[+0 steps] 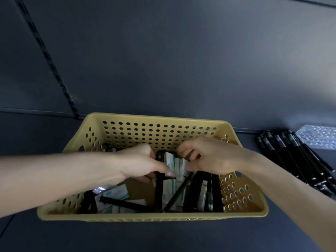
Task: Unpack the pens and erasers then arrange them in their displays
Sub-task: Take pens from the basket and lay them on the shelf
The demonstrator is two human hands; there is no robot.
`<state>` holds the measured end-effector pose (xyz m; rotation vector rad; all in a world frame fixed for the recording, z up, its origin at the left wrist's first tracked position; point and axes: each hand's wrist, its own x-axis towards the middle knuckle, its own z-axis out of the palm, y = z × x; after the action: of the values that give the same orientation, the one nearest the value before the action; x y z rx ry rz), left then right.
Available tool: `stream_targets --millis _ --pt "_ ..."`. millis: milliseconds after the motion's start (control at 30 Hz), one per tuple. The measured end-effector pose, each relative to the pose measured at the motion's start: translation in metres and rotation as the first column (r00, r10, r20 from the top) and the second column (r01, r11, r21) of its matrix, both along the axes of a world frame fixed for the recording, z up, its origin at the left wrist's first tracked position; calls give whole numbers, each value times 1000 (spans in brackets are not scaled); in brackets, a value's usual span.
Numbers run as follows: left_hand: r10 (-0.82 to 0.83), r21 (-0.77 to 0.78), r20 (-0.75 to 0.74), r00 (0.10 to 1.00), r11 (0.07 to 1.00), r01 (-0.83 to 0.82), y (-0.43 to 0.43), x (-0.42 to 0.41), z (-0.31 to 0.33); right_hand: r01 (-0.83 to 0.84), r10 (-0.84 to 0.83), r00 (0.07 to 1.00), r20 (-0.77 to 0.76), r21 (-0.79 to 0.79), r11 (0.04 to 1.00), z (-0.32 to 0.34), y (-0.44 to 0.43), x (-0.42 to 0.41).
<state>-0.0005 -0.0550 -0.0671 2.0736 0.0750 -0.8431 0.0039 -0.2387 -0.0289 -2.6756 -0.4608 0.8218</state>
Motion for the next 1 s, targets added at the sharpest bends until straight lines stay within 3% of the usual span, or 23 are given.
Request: stream_targets --millis 67,133,367,500,633,867,933,1000 --pt "49 4 13 999 999 -49 0 1 0 34 6 951 308 -122 992 0 -6 -7" --pt "91 -11 8 996 996 -91 -2 2 0 36 77 891 448 -239 970 0 -9 -13" --pt "109 -56 -77 991 992 -113 0 -1 1 -83 119 976 184 -193 978 -2 -5 -13" --pt "114 -82 -103 988 989 -123 0 0 2 -90 168 959 228 -314 945 1 -6 -17" --pt "115 -89 -103 988 988 -124 1 -2 1 -139 174 979 104 -276 951 -1 2 -20" --pt "238 -136 -147 960 956 -258 -2 0 -2 132 -140 979 -151 -62 989 3 0 -9" --pt "264 -120 -152 953 952 -282 -4 3 -4 309 -288 919 -269 38 950 2 0 -7" --pt "277 -111 -158 948 949 -296 -7 6 -5 518 -428 808 -405 144 843 2 2 -7"
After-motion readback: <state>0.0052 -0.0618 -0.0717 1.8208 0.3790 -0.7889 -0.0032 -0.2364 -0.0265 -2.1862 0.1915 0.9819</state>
